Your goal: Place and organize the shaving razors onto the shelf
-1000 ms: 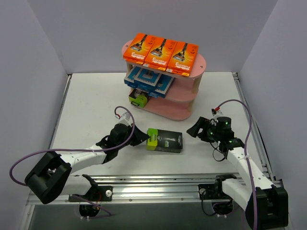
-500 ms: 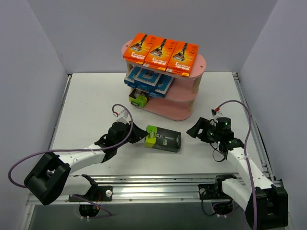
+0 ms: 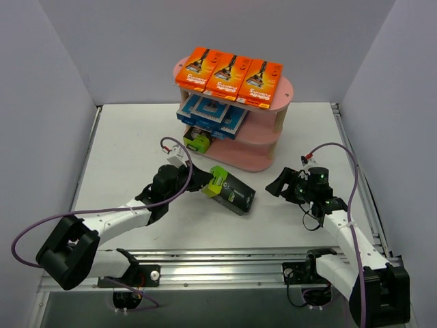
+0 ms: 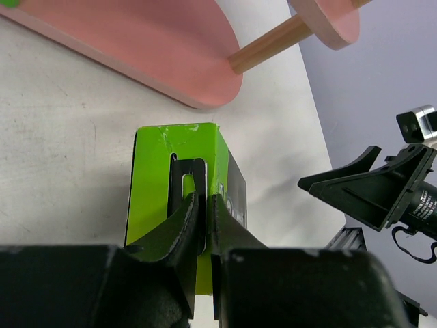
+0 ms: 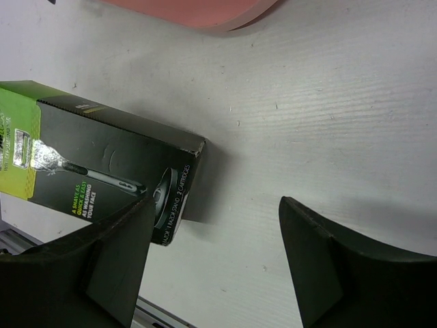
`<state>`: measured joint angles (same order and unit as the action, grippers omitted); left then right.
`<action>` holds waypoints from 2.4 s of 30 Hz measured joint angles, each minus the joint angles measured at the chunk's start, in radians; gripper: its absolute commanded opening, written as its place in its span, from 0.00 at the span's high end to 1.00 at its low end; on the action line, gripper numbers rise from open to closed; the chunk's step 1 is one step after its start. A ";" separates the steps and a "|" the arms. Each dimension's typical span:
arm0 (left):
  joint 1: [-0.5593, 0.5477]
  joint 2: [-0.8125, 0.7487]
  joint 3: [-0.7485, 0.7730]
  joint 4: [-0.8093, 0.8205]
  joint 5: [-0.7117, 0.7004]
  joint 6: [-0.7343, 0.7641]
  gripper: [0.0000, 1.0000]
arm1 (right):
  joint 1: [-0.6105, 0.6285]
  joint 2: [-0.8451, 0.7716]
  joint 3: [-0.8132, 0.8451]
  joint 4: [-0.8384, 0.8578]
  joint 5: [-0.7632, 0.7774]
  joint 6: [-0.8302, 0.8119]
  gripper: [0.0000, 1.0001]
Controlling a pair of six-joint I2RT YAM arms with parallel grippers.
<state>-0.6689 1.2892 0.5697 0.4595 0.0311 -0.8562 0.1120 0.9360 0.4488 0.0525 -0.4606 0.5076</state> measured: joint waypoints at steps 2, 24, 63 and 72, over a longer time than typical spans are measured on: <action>0.003 0.018 0.012 0.009 -0.002 0.003 0.98 | 0.000 0.000 0.000 0.000 0.000 0.000 0.31; 0.013 0.053 0.006 0.082 -0.033 -0.040 0.98 | 0.000 0.005 -0.027 0.012 -0.031 0.011 0.31; 0.027 -0.214 -0.396 0.059 -0.136 -0.222 0.43 | 0.000 0.042 -0.028 0.021 -0.045 0.011 0.31; 0.042 -0.027 -0.396 0.147 -0.117 -0.243 0.43 | 0.001 0.044 -0.028 0.027 -0.045 0.011 0.31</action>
<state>-0.6273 1.2617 0.1741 0.6067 -0.0860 -1.0988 0.1127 0.9802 0.4206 0.0792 -0.5060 0.5186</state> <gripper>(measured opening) 0.570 0.686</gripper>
